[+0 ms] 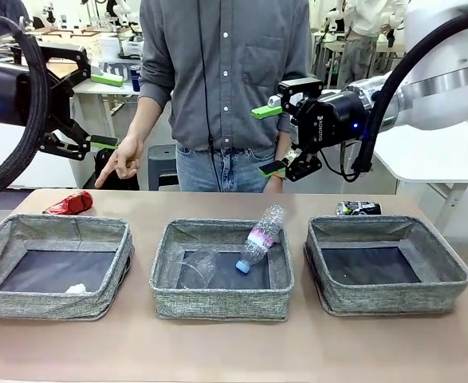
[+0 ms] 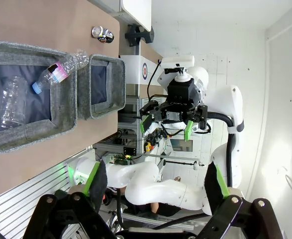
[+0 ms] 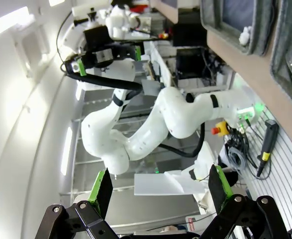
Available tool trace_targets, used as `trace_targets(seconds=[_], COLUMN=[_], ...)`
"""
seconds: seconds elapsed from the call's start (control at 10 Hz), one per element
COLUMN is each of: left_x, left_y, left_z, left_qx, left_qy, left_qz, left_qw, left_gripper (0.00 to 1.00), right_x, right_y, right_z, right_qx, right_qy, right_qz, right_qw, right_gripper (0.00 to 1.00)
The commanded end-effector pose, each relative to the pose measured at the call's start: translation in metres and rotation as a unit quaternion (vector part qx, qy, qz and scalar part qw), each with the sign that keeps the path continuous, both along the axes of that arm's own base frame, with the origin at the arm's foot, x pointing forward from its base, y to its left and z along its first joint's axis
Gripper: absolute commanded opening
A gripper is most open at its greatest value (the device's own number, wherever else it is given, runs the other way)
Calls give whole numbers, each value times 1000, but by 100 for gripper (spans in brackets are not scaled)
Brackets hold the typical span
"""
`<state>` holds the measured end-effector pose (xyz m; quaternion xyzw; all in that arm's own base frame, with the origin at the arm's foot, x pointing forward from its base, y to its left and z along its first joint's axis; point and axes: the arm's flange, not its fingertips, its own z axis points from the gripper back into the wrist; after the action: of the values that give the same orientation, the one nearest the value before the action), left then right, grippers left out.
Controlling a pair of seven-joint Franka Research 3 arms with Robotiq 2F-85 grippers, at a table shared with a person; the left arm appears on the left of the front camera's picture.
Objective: Sort the waste into the appropriate baskets.
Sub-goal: Pick up the waste item pointed out by the person.
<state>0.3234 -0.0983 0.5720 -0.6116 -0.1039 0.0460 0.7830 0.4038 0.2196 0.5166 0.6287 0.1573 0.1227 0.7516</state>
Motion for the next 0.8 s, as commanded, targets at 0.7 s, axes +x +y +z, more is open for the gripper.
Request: trace_targets(seconds=[0.7], left_x=[57], left_y=[-9], left_z=[-61], left_qx=[634], left_qy=[-269], left_qz=[0], left_qw=[725], left_gripper=[100], right_x=[0], right_y=[-1], right_z=[1], right_qx=[-3], right_qy=[-2], right_qz=[3], right_qw=[1000], right_gripper=[100])
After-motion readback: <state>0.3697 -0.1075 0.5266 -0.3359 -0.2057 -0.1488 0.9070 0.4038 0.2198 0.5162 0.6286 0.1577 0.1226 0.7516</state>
